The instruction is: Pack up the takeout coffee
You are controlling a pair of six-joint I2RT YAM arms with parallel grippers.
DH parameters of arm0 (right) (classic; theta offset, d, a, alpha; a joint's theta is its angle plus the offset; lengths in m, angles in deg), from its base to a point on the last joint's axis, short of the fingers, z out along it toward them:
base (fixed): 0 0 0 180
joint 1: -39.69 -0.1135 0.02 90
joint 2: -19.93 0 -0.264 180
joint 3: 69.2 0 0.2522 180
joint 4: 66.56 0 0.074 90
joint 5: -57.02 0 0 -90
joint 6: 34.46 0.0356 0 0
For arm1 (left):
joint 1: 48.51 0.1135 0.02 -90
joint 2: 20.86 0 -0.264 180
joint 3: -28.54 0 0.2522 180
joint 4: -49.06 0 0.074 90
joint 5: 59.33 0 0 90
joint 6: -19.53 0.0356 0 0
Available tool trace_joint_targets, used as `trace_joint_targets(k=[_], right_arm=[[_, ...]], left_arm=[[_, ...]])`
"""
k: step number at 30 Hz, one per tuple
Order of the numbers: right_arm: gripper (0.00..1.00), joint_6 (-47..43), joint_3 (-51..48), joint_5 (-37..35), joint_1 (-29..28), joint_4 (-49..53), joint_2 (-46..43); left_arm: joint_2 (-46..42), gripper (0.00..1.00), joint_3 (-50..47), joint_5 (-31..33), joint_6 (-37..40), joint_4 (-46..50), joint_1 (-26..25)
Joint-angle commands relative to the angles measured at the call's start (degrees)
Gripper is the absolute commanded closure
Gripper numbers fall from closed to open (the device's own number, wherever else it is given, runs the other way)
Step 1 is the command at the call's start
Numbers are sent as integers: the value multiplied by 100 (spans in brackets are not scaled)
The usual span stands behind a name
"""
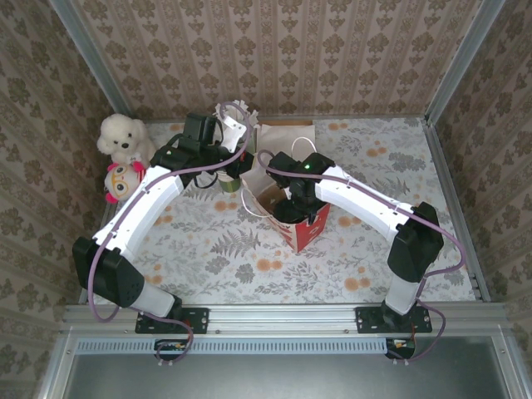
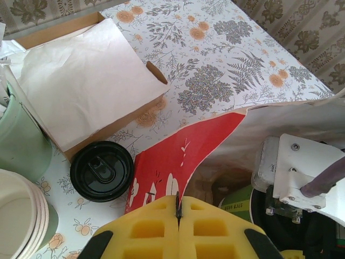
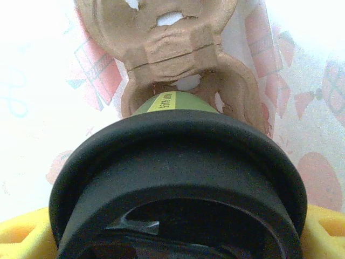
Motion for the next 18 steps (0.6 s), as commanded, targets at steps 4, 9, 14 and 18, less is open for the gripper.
trace_joint_targets(k=[4,9,14,18], right_arm=[[65,41,-103,-179,24,-78,-292],[65,15,-188,-245,25,-198,-334],[65,0,-200,-241,26,-220,-315],[65,-14,-174,-230,22,-209,-303]], left_arm=[[-152,100,45,-48,-81,-108,67],[-134,100,44,-65,-95,-117,66],[-134,100,36,-66,-116,-126,67],[-134,100,25,-74,-111,-126,66]])
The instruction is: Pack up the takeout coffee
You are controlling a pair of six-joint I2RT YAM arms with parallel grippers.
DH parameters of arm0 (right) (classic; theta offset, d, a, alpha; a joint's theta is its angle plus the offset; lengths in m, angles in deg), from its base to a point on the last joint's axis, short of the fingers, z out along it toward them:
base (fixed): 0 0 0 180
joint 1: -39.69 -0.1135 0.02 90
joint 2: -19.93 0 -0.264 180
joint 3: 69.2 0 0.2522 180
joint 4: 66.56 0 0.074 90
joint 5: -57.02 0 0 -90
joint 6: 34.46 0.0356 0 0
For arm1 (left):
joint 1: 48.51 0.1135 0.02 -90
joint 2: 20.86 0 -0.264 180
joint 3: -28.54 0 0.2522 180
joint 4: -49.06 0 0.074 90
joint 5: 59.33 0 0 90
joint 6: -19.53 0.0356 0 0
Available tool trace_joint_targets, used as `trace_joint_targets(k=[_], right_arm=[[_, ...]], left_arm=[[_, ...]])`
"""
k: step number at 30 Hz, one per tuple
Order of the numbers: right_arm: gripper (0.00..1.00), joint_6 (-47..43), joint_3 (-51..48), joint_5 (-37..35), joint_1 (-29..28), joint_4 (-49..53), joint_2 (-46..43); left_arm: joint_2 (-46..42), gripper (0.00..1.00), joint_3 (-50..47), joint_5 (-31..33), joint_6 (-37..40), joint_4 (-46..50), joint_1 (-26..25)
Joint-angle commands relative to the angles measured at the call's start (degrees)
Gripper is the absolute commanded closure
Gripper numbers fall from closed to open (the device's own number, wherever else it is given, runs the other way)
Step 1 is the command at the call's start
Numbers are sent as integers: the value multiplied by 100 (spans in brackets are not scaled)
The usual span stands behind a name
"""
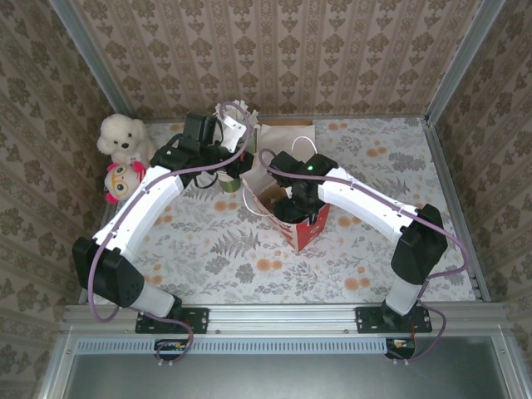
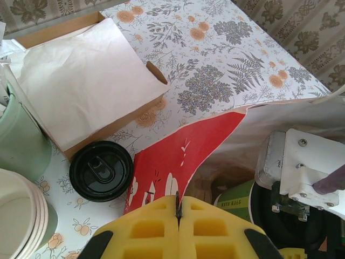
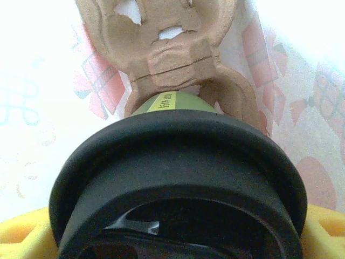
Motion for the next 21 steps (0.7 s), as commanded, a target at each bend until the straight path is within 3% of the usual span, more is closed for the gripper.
trace_joint_targets(k=[1,21], right_arm=[[65,-12,-38,-120,22,32,-159],[65,-27,-96,-208,15,14,-199]], left_arm=[[-134,100,27,-68,-91,-127,68],[-157,100,-34,-143,-129,-247,69]])
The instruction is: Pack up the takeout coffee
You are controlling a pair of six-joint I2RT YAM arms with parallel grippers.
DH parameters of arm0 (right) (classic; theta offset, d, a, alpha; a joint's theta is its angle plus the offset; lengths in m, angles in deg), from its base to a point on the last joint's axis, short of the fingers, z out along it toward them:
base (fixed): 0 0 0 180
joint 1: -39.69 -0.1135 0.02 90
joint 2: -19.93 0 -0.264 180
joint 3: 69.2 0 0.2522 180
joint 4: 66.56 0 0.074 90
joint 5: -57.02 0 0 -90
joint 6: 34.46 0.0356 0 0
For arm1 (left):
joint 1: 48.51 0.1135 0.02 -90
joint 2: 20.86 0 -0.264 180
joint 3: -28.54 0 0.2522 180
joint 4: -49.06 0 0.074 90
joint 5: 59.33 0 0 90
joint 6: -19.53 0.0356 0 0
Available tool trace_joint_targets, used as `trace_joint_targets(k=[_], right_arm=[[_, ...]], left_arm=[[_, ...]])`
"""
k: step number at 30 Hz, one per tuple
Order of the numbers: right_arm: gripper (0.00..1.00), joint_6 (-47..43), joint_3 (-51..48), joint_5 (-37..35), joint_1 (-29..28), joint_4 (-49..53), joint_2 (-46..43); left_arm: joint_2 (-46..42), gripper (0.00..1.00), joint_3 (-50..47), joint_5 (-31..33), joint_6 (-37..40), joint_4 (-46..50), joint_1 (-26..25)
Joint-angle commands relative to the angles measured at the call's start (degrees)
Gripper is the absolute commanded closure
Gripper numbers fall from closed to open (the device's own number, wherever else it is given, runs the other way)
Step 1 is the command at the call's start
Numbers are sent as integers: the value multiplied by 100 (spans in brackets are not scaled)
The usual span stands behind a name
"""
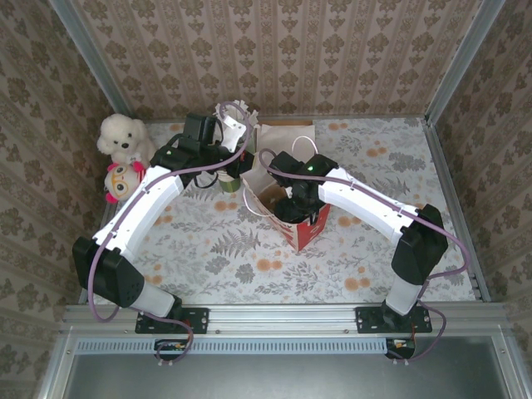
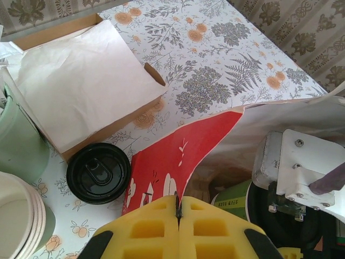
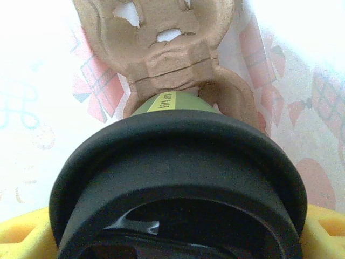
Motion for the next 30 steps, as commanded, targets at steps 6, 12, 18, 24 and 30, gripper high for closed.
trace_joint_targets(k=[6,12,18,24,30], right_arm=[[65,-39,-71,-176,15,98,-205],[65,-88,-19,-140,21,70,-206],[65,-87,-82,-96,12,30,-248],[66,-107,-80,-99,12,34,-222],[66,-105,-78,-87,6,15,-211]], left_arm=[[-135,100,-30,-96,-120,-243,72],[-99,100,44,-122,-123,-174,66],[-91,100,75,-149,-117,-151,69],[-146,100,52,-107,-76,-86,67],[-197,100,48,-88,-73,-85,70]])
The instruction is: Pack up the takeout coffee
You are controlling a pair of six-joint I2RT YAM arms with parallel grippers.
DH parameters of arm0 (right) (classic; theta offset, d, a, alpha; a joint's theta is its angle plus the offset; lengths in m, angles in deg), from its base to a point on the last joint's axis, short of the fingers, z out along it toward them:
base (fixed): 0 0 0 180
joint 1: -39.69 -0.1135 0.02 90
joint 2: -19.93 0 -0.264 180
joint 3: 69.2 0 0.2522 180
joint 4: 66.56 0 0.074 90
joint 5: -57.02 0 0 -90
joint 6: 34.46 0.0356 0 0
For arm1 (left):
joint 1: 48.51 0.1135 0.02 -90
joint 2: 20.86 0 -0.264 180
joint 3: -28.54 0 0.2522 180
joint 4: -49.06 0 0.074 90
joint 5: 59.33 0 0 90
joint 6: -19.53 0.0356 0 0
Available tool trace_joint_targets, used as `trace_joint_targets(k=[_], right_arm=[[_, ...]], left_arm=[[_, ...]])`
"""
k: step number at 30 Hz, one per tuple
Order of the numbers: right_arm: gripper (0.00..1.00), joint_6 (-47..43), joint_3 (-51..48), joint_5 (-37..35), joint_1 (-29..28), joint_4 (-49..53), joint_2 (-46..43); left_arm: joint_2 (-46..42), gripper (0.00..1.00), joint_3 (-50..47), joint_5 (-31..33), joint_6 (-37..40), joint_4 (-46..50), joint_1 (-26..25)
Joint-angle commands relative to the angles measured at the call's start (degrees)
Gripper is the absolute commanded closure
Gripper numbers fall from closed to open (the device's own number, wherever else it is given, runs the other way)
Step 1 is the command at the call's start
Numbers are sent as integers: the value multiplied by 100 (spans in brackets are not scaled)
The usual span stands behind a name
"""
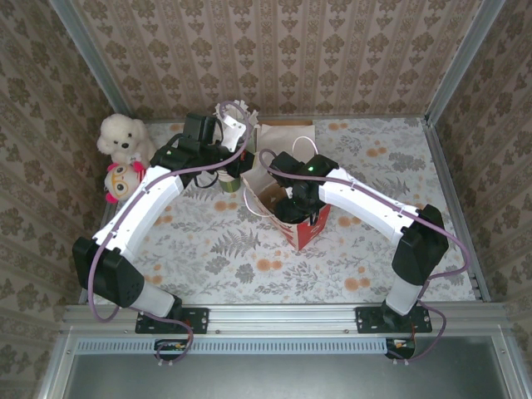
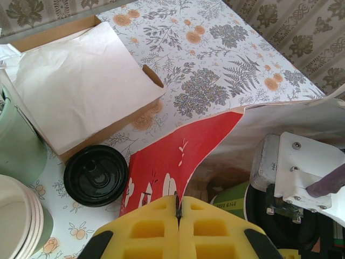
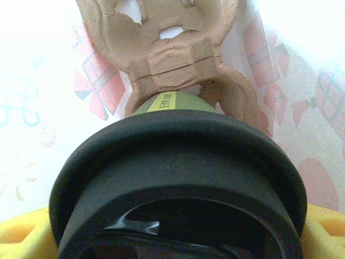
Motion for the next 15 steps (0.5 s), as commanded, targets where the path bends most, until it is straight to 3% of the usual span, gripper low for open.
trace_joint_targets(k=[1,15], right_arm=[[66,-86,-33,-90,8,41,-185],[67,-122,-183,-91,11,-201,-222]], left_arm=[[-203,100,59,-42,-46,-60,68],[-232,100,-33,-44,-94,-148,59]])
